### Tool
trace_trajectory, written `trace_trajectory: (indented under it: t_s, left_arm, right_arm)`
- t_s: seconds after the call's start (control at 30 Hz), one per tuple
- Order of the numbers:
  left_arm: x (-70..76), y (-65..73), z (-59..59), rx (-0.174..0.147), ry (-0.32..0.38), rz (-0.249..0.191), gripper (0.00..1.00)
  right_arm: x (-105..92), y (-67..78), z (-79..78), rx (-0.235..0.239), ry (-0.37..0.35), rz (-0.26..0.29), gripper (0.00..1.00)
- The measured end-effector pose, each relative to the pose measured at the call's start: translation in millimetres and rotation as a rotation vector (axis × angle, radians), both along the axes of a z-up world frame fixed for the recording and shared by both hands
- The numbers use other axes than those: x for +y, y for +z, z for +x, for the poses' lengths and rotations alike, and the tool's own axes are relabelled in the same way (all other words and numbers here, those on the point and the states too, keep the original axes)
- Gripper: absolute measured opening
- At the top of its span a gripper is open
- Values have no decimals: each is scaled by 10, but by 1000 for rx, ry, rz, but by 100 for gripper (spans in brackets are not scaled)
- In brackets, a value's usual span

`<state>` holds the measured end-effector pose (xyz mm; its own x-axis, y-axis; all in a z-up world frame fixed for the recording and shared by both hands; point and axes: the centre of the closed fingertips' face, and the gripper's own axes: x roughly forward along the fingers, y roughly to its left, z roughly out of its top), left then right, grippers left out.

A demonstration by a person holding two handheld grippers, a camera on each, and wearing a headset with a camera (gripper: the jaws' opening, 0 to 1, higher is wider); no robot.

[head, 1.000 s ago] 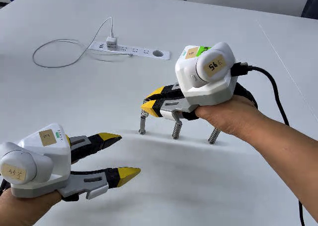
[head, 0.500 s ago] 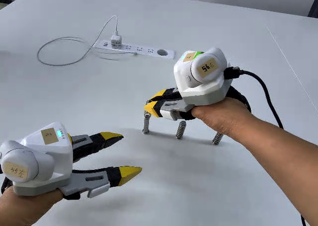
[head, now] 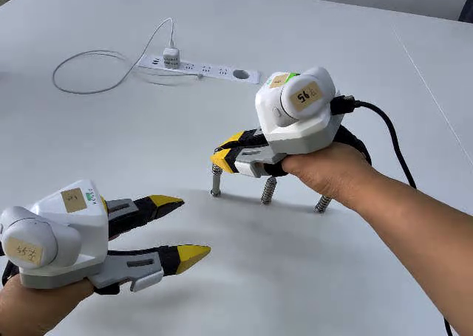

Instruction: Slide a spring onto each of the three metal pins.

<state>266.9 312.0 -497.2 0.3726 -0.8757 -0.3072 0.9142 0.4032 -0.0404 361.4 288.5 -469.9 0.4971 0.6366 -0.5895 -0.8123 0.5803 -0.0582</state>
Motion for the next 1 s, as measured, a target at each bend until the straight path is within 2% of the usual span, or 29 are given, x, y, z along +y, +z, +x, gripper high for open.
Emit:
trace_trajectory:
  t_s: [0.3,0.57,0.7,1.0]
  left_arm:
    - [13,0,6,0,4,-1,48]
    - [32,-17,4,4,5,4,48]
    - [27,-12,8,4,4,4,48]
    - [42,-19,10,5,5,6,48]
  right_arm:
    - [4,-183,6,28,-7,-17,11]
    - [19,-311,-6,34,-7,-33,12]
    - [9,-395,-5,33,-6,-57,12]
    - [2,-533,-29,57,-4,-77,12]
